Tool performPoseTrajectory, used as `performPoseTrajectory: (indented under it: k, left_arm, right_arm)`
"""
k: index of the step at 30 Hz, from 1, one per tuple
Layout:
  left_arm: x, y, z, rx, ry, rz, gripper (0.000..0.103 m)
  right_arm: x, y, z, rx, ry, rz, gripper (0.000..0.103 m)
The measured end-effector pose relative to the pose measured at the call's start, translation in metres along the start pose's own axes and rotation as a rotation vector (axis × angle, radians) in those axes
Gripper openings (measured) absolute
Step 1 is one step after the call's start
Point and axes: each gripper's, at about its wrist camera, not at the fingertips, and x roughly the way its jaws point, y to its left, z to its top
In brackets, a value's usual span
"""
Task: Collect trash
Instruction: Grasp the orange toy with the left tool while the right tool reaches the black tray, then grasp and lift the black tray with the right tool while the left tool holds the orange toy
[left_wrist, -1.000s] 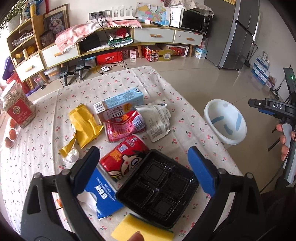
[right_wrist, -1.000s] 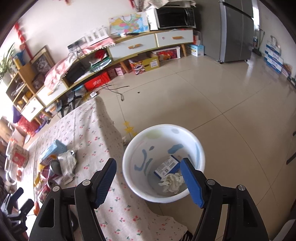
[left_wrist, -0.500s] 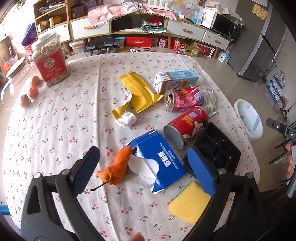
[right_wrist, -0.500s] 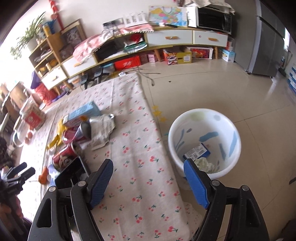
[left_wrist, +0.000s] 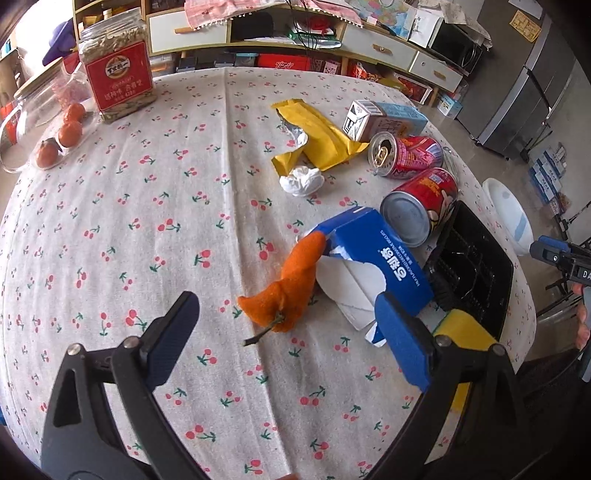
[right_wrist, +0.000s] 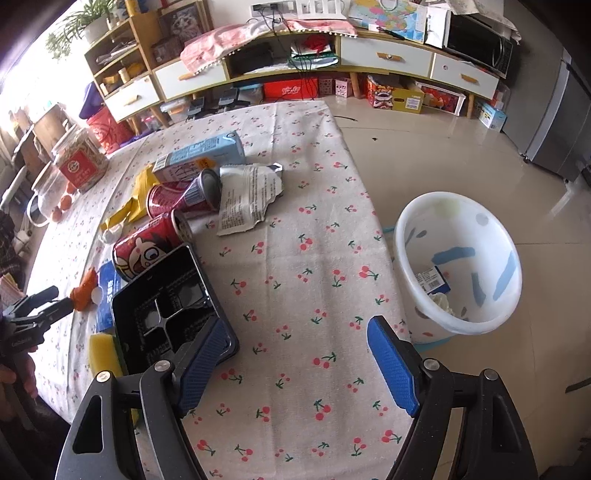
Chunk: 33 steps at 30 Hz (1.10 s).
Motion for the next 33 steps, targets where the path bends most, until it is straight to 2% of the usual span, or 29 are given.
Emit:
performPoseTrajectory:
  k: [1,4,8,10,11,12,14,22,33]
  left_arm:
    - [0.002,0.002,0.0,0.0,-0.004,-0.001,0.095]
    - [0.008,0.005,0.001,0.006,0.0,-0.011,0.084]
    - [0.016,0.0,-0.001,0.03,0.026,-0.024,0.06]
    - [0.016,-0.003,-0.002,0.052,0.022,0.002,0.053]
    - [0.016,-0.004,-0.002,0.058,0.021,0.005,0.042]
    - [0.015,-0.003,-0.002,0.056,0.023,-0.005,0.036]
    - [0.011,-0.002,-0.002,0.041,0.015,-0.026,0.03]
    - [-0.013,-0.001,-0.001,0.017,-0.041,-0.036,0.025]
    - [-0.019,-0.001,-0.003,-0.027,-0.042,-0.055,0.025]
  right_arm:
    - [0.002,0.003,-0.001,-0.01,0.007,0.001,0.081]
    - [0.008,0.014,-0.004,-0.039,0.026,0.0,0.081]
    - [0.014,0.024,-0.005,-0.064,0.04,-0.001,0.081]
    - [0.016,0.027,-0.006,-0.071,0.044,-0.002,0.081]
    - [0.017,0.028,-0.007,-0.074,0.047,-0.002,0.081]
    - [0.018,0.03,-0.007,-0.076,0.05,-0.002,0.081]
    - [0.019,0.032,-0.007,-0.081,0.055,-0.002,0.081]
    - [0.027,0.051,-0.004,-0.118,0.074,0.015,0.081]
    - [0.056,0.088,-0.008,-0.204,0.154,0.041,0.08]
